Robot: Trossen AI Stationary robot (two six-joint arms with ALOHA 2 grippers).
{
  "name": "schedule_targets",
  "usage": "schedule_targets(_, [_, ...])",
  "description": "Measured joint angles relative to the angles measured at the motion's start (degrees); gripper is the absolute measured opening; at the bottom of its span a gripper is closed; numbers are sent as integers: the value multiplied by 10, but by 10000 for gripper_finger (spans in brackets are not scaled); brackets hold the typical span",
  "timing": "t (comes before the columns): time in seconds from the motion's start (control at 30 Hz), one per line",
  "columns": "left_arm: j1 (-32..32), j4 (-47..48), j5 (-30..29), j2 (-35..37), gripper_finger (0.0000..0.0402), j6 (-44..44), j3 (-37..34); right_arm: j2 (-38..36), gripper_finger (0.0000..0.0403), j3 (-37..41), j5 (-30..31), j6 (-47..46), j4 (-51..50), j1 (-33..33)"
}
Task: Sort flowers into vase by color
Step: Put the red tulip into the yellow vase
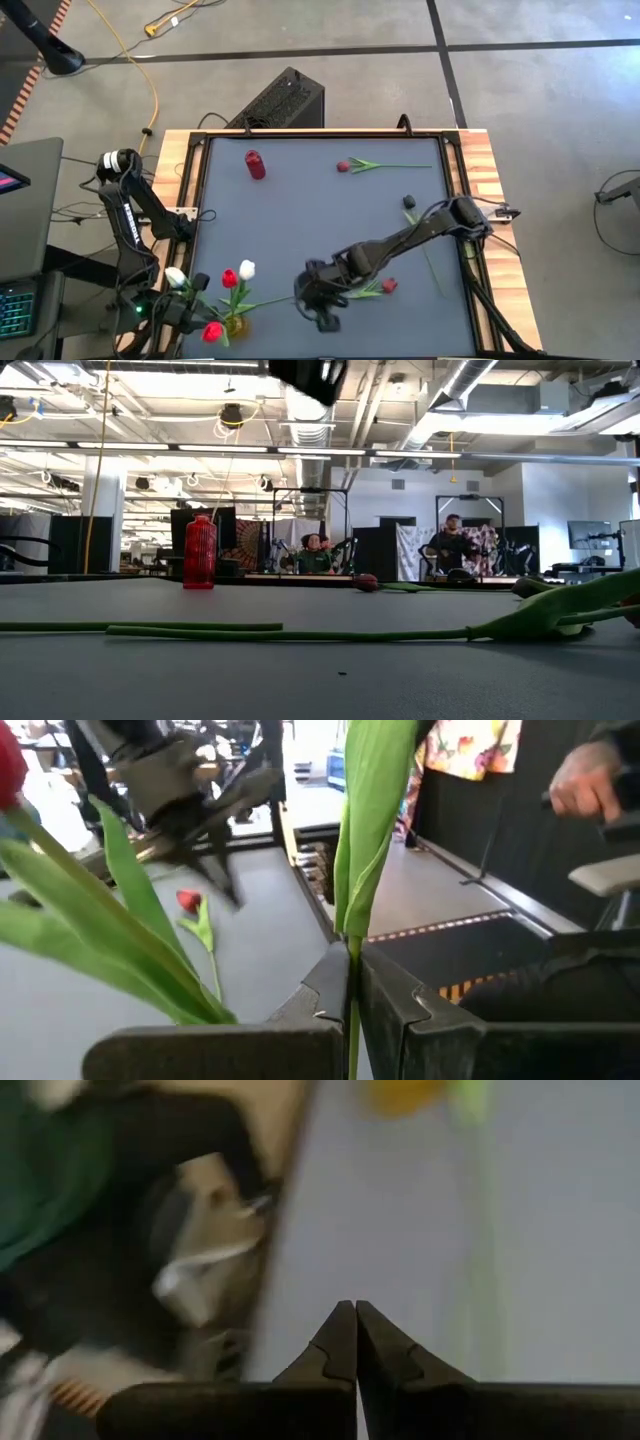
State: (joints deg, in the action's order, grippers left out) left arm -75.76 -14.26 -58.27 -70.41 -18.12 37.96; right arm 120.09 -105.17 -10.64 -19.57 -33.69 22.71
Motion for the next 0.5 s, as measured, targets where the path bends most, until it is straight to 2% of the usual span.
schedule_targets(0.13, [0,21,2,0,0,-23,0,0,24,0,-35,1,-23,24])
schedule_targets(0.5, [0,56,14,0,0,-90,0,2,25,6,-10,-14,-34,44])
